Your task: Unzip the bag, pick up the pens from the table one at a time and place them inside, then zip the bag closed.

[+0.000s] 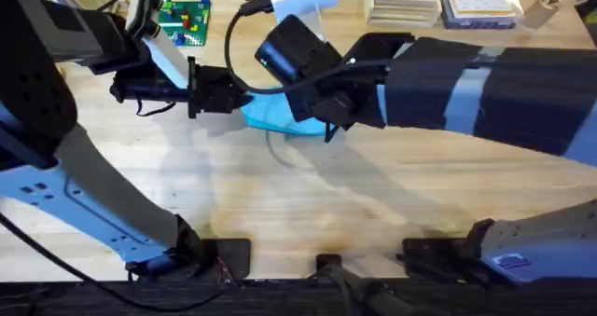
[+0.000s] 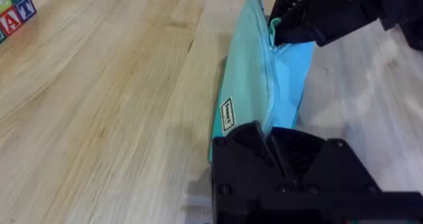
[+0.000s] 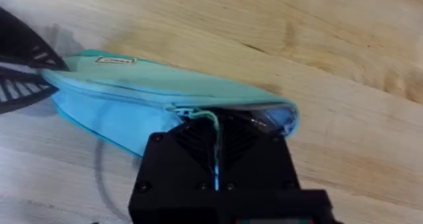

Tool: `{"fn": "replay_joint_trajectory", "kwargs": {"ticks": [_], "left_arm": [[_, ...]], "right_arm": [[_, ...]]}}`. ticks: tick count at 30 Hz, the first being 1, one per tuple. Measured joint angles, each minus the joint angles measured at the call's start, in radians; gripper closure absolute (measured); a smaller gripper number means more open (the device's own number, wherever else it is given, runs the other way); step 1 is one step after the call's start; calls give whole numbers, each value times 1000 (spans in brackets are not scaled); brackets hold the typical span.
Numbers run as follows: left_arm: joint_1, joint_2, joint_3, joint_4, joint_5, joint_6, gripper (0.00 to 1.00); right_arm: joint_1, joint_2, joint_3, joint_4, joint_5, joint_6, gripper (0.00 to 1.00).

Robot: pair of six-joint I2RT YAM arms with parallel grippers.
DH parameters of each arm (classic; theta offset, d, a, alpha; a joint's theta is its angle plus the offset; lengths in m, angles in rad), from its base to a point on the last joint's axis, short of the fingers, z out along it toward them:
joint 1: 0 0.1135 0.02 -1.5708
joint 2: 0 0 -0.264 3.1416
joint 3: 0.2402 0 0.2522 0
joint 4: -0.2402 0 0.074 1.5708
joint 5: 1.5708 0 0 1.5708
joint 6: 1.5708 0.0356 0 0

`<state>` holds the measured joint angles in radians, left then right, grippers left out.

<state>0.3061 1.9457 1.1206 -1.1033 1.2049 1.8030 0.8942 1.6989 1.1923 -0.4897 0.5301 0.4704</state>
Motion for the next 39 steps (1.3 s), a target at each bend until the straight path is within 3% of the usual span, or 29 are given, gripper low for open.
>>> {"fn": "replay_joint_trajectory", "kwargs": {"ticks": [30,36,39], "left_arm": [[1,0,0,0,0,0,959],[4,0,0,0,-4,0,959],[6,0,0,0,-5,0,959]], "right_arm": [[-211,-41,1,-272,-41,0,971],[-288,-41,1,-345,-28,0,972],[-339,-41,1,-341,-76,-1,971]]}}
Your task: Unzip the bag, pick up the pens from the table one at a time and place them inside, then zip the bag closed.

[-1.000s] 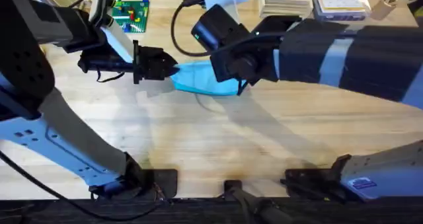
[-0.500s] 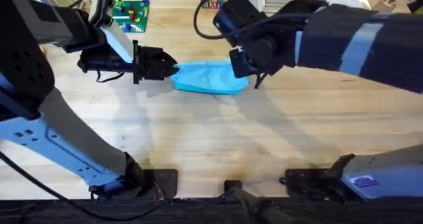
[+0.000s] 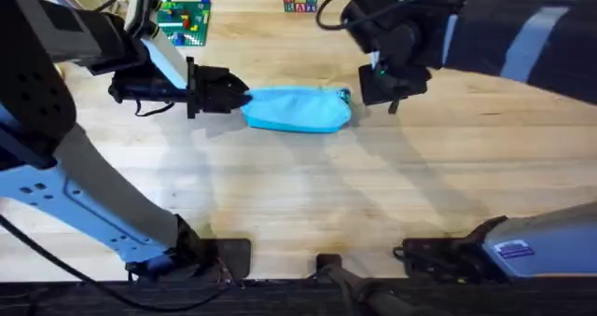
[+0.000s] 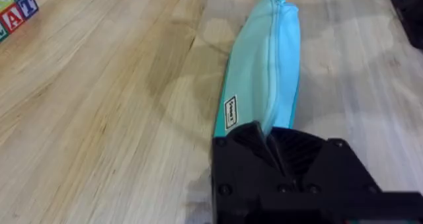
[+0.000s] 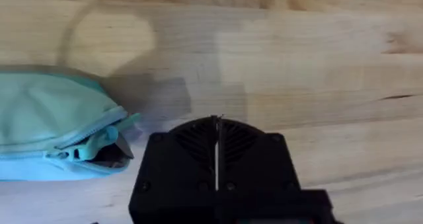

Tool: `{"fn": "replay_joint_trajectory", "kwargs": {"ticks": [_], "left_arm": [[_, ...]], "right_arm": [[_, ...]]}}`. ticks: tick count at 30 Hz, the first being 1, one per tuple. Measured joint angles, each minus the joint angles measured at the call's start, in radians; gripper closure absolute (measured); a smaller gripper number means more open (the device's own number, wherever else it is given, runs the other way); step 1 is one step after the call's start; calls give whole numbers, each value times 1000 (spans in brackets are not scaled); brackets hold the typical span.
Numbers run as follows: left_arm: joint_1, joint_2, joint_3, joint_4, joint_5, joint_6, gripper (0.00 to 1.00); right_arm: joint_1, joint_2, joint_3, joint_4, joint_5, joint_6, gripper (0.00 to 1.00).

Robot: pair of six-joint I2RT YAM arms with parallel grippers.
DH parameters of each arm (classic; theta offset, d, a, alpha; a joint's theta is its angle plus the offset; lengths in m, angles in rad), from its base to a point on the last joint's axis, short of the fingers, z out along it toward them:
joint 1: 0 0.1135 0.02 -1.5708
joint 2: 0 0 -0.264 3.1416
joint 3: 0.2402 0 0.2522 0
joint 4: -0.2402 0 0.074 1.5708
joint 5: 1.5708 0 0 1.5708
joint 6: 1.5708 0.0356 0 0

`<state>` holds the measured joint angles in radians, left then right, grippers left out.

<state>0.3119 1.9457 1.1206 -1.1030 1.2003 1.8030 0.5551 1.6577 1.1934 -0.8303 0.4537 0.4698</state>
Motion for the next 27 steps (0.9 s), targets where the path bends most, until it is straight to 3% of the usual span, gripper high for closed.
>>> {"fn": "replay_joint_trajectory", "kwargs": {"ticks": [5,20,27], "left_arm": [[0,0,0,0,0,0,959],[0,0,0,0,0,0,959],[0,0,0,0,0,0,959]], "right_arm": [[-37,0,0,-2,-109,-14,971],[-69,-7,0,-16,-220,-26,972],[-74,-159,0,-21,-302,-26,972]]}}
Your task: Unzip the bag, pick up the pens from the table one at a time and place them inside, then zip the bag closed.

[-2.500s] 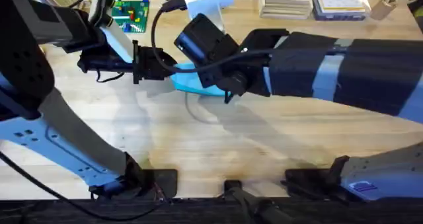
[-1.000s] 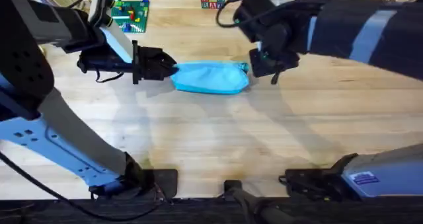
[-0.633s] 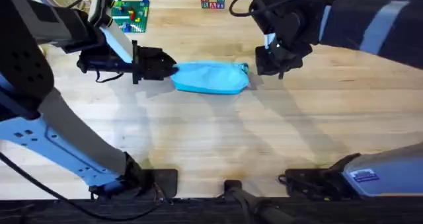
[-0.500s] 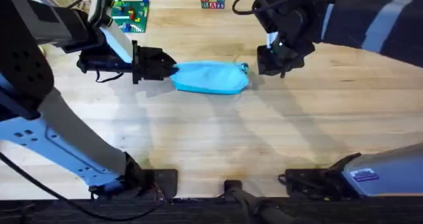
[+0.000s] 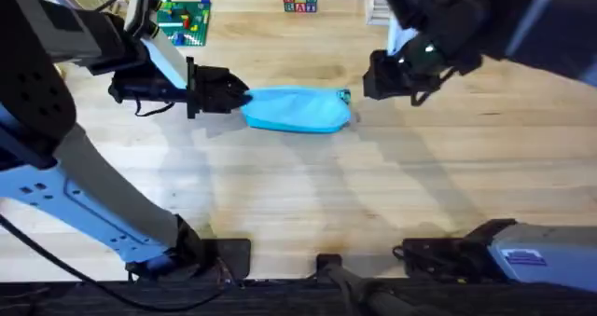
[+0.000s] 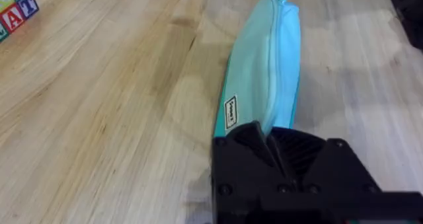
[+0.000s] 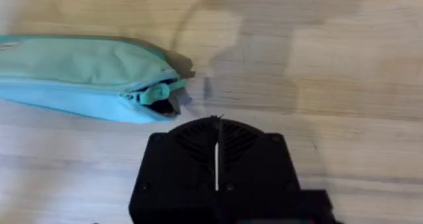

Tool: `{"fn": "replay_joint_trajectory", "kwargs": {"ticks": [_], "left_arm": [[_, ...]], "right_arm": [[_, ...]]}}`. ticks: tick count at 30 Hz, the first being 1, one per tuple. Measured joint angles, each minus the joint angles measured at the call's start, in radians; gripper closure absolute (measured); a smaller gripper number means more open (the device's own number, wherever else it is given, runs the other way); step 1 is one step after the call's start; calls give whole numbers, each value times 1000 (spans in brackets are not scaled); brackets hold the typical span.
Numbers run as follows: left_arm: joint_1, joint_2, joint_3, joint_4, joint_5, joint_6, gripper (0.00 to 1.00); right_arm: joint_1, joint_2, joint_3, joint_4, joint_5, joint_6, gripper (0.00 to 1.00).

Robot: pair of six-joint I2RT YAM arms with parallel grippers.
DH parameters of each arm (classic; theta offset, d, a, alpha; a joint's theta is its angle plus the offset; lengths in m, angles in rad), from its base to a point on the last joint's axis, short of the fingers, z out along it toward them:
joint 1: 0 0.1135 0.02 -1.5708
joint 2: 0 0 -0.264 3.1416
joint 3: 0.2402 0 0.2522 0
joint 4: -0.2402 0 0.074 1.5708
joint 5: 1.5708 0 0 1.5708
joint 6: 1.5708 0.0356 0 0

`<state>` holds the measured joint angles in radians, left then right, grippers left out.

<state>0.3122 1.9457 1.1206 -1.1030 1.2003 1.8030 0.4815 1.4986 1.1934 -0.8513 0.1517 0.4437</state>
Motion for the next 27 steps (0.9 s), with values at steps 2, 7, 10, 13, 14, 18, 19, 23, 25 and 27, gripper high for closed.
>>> {"fn": "replay_joint_trajectory", "kwargs": {"ticks": [2,7,10,13,14,18,19,23,25,27], "left_arm": [[0,0,0,0,0,0,959],[0,0,0,0,0,0,959],[0,0,0,0,0,0,959],[0,0,0,0,0,0,959],[0,0,0,0,0,0,959],[0,0,0,-4,0,0,959],[0,0,0,-4,0,0,959],[0,0,0,-4,0,0,959],[0,0,0,-4,0,0,959],[0,0,0,-4,0,0,959]], "right_arm": [[0,-39,0,-12,-6,0,972],[0,-129,0,-71,-16,0,972],[0,-180,0,-105,-18,0,732],[0,-223,0,-154,-18,6,305],[0,-236,0,-170,-18,13,162],[0,-276,0,-196,-19,36,8],[0,-285,0,-195,-18,40,6],[0,-311,0,-192,-23,52,6],[0,-319,0,-187,-36,56,6],[0,-321,0,-176,-49,60,5]]}}
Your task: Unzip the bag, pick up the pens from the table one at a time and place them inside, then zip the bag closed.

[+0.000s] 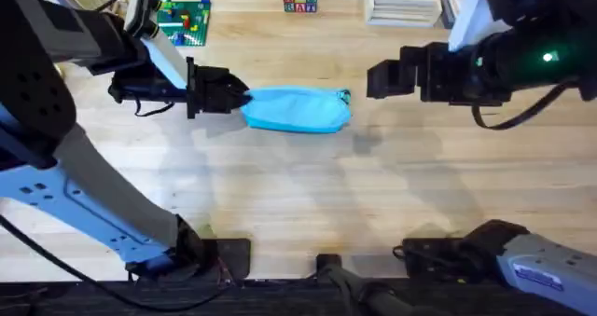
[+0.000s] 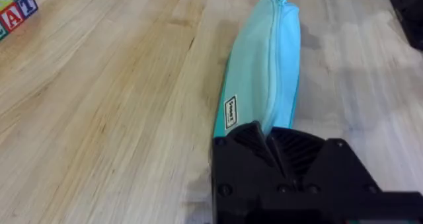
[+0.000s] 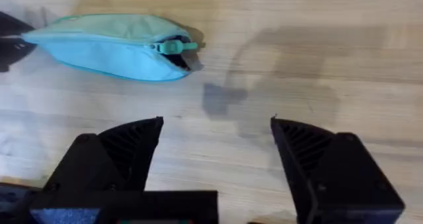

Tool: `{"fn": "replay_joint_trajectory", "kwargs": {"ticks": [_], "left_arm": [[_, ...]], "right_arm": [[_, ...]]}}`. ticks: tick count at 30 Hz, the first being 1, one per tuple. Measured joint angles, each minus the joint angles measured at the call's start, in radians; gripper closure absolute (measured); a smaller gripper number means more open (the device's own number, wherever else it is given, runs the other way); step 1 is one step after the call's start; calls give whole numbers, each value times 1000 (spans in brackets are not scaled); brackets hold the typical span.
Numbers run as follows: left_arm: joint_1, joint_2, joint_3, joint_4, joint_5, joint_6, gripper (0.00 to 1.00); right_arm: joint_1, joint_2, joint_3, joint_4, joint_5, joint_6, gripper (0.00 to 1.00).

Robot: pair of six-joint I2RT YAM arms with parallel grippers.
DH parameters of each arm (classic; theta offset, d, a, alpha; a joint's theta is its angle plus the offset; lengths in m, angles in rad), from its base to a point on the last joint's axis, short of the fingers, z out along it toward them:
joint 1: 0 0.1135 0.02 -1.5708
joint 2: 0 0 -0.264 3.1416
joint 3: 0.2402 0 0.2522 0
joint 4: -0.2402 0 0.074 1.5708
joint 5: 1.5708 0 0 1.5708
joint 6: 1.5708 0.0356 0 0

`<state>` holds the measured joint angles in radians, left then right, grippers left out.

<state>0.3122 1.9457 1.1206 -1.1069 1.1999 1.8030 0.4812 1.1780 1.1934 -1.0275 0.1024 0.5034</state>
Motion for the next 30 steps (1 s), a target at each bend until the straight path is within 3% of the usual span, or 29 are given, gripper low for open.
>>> {"fn": "replay_joint_trajectory", "kwargs": {"ticks": [7,14,30], "left_arm": [[0,0,0,-8,0,0,959],[0,0,0,-12,-2,0,959],[1,0,0,-19,-4,0,959]], "right_arm": [[0,-1,-29,71,-40,43,7],[-34,-36,-145,192,-102,59,7],[-298,-48,-446,645,-577,95,6]]}}
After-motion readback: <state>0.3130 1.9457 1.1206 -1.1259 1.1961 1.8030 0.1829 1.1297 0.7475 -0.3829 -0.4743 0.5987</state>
